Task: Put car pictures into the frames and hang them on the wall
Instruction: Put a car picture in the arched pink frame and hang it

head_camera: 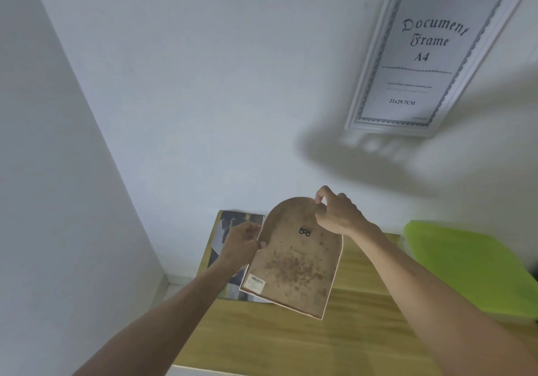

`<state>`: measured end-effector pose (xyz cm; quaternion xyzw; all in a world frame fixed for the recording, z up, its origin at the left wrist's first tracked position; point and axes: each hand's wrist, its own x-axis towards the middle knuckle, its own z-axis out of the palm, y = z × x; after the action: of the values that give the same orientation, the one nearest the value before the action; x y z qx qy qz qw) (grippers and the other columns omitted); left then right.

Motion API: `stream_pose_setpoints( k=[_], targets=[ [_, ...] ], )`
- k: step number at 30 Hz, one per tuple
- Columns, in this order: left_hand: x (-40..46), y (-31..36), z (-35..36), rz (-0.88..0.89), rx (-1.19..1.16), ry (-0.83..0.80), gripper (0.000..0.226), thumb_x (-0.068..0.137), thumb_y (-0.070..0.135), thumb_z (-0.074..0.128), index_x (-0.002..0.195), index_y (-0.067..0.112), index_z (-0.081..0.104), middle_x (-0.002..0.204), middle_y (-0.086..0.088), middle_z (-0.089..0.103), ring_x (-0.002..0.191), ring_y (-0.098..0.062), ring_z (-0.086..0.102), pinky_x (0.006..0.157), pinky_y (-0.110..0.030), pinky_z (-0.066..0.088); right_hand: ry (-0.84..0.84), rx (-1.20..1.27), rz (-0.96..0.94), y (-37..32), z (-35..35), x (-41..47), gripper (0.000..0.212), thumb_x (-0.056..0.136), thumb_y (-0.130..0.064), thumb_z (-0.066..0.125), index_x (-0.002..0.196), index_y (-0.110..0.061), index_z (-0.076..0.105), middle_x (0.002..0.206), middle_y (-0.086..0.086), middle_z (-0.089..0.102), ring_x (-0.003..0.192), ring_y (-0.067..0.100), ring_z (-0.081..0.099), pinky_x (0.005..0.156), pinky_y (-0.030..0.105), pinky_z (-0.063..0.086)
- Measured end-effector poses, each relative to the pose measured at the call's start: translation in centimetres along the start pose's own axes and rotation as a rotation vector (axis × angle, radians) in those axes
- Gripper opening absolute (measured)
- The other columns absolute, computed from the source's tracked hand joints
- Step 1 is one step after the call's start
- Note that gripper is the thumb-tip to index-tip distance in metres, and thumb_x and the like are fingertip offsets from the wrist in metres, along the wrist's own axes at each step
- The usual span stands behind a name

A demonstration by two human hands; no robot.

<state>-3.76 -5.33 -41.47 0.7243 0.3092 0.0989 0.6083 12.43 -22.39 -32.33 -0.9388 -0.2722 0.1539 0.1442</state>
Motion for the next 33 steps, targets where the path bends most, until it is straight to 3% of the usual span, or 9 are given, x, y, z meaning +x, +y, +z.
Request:
stream_pose_setpoints(
  k=[6, 10, 13, 16, 20, 23, 27, 29, 33],
  targets=[
    [-0.3, -1.7, 0.3, -0.034, 0.005, -0.036, 0.033, 0.079, 0.001, 0.073, 0.108, 0.014, 0.064, 0.098, -0.004, 0.068, 0.100, -0.016, 0.064, 0.088, -0.030, 0.051, -0.042, 0.088, 0.081, -0.3, 0.4, 0.5, 0.016, 0.086, -0.025, 0.043, 0.099, -0.027, 0.052, 0.102, -0.001, 0.053, 0.086, 0.020, 0.055, 0.067, 0.033, 0.045],
    [-0.3, -2.1, 0.1, -0.085, -0.053, -0.029, 0.027, 0.081, 0.001, 0.070, 0.103, 0.014, 0.063, 0.094, -0.005, 0.072, 0.092, -0.021, 0.070, 0.080, -0.032, 0.054, -0.028, 0.126, 0.054, -0.3, 1.2, 1.0, 0.021, 0.087, -0.022, 0.039, 0.093, -0.012, 0.057, 0.092, 0.006, 0.058, 0.081, 0.016, 0.052, 0.069, 0.033, 0.042],
    [-0.2, -2.3, -0.2, -0.124, -0.092, 0.000, 0.024, 0.083, 0.000, 0.069, 0.100, 0.016, 0.062, 0.094, -0.005, 0.072, 0.087, -0.019, 0.070, 0.074, -0.031, 0.051, -0.004, 0.200, 0.035, -0.7, 1.6, 0.6, 0.025, 0.089, -0.024, 0.044, 0.105, -0.031, 0.063, 0.110, -0.011, 0.058, 0.105, 0.016, 0.056, 0.089, 0.035, 0.048],
    [-0.1, -2.9, -0.7, -0.183, -0.146, 0.019, 0.022, 0.083, -0.001, 0.068, 0.098, 0.014, 0.063, 0.094, -0.007, 0.072, 0.087, -0.022, 0.070, 0.080, -0.041, 0.056, 0.073, 0.308, 0.019, -0.6, 2.5, 0.2, 0.029, 0.091, -0.026, 0.048, 0.116, -0.031, 0.062, 0.125, -0.007, 0.059, 0.118, 0.017, 0.056, 0.096, 0.035, 0.049],
    [0.0, -4.2, -1.3, -0.252, -0.232, 0.004, 0.023, 0.081, -0.002, 0.068, 0.100, 0.011, 0.065, 0.096, -0.010, 0.074, 0.092, -0.030, 0.072, 0.087, -0.053, 0.056, 0.059, 0.555, 0.103, 0.4, 2.9, -1.0, 0.045, 0.088, -0.024, 0.061, 0.132, -0.027, 0.051, 0.120, -0.004, 0.060, 0.102, 0.012, 0.059, 0.070, 0.023, 0.047],
    [0.1, -4.6, -1.5, -0.266, -0.273, 0.015, 0.024, 0.082, 0.000, 0.069, 0.104, 0.009, 0.064, 0.098, -0.011, 0.074, 0.093, -0.030, 0.071, 0.088, -0.053, 0.056, -0.046, 0.667, 0.176, 1.8, 3.8, -2.3, 0.052, 0.081, -0.025, 0.071, 0.130, -0.026, 0.054, 0.115, -0.006, 0.062, 0.099, 0.009, 0.061, 0.069, 0.026, 0.047],
    [0.3, -5.0, -1.6, -0.262, -0.323, 0.034, 0.032, 0.081, 0.000, 0.071, 0.110, 0.012, 0.063, 0.103, -0.014, 0.072, 0.094, -0.029, 0.071, 0.089, -0.053, 0.056, -0.136, 0.734, 0.187, 4.2, 5.9, -3.5, 0.059, 0.076, -0.018, 0.079, 0.131, -0.026, 0.057, 0.104, -0.001, 0.073, 0.096, 0.015, 0.071, 0.085, 0.038, 0.055],
    [-0.2, -5.0, -1.5, -0.229, -0.351, 0.001, 0.044, 0.081, -0.002, 0.071, 0.120, 0.015, 0.060, 0.097, -0.015, 0.074, 0.095, -0.031, 0.071, 0.089, -0.056, 0.054, -0.131, 0.781, 0.188, 5.1, 6.6, -3.9, 0.063, 0.077, -0.010, 0.079, 0.133, -0.028, 0.056, 0.099, 0.000, 0.075, 0.094, 0.017, 0.073, 0.092, 0.047, 0.055],
    [-1.3, -4.8, -1.1, -0.179, -0.332, -0.103, 0.063, 0.083, 0.002, 0.072, 0.137, 0.026, 0.050, 0.091, -0.013, 0.076, 0.097, -0.030, 0.071, 0.096, -0.059, 0.049, -0.109, 0.960, 0.237, 6.3, 7.3, -4.6, 0.057, 0.087, 0.002, 0.068, 0.132, -0.031, 0.055, 0.100, 0.007, 0.076, 0.093, 0.023, 0.074, 0.088, 0.048, 0.058]
  ],
)
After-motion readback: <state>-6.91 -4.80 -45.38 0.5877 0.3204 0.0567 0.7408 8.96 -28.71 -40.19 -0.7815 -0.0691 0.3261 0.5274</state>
